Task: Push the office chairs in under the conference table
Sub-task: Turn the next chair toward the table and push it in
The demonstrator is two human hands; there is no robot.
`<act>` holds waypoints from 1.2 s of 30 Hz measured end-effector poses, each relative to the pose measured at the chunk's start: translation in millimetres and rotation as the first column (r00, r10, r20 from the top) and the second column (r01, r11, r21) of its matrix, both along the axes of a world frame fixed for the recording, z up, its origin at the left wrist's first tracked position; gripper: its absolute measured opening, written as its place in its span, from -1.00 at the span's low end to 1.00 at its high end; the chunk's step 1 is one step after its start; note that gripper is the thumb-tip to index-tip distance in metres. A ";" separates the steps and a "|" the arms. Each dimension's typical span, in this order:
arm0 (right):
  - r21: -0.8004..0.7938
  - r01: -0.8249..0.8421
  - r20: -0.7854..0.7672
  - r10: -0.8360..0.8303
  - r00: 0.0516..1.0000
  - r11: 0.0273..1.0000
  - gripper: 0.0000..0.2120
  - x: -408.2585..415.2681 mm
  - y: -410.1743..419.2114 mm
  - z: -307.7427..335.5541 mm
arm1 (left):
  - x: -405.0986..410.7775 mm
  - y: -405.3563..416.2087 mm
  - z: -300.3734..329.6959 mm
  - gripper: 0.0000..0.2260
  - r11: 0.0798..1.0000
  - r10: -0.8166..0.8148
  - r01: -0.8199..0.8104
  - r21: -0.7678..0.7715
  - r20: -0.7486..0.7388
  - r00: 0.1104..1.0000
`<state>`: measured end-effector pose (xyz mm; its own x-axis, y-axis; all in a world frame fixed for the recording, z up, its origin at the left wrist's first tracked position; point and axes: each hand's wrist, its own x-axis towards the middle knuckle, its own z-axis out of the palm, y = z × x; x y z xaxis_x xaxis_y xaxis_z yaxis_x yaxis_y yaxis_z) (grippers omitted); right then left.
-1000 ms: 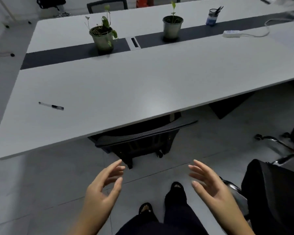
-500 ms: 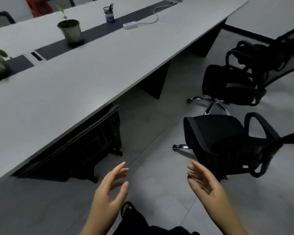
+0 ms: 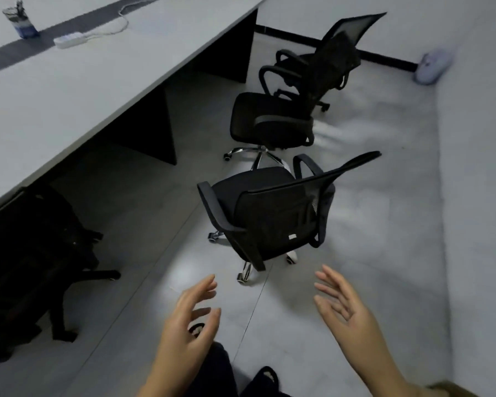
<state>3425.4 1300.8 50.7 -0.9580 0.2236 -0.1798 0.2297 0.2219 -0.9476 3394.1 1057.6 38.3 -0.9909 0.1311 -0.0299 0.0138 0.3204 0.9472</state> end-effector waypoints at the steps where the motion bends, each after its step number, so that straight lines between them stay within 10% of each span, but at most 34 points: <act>1: 0.002 0.014 -0.002 -0.014 1.000 1.000 -0.57 0.4 10.6 -0.3 | -3.1 11.4 0.2 -0.55 1.000 -0.009 0.009 -0.011 -0.005 1.000; 17: 0.118 0.184 -0.058 -0.178 0.982 0.976 -0.58 -118.2 177.3 14.0 | -169.4 190.0 13.0 -0.53 0.985 -0.165 0.159 -0.064 -0.112 0.980; 26: 0.316 -0.107 -0.029 0.123 0.992 0.943 -0.58 -231.6 223.4 5.3 | -235.5 208.8 -10.6 -0.63 0.852 -0.229 0.156 -0.500 -0.089 0.969; 36: 0.792 -0.540 0.212 0.701 0.681 0.285 -0.60 -352.4 287.0 -68.8 | -266.4 240.3 -48.5 -0.62 0.423 -0.010 0.029 -0.906 0.027 1.000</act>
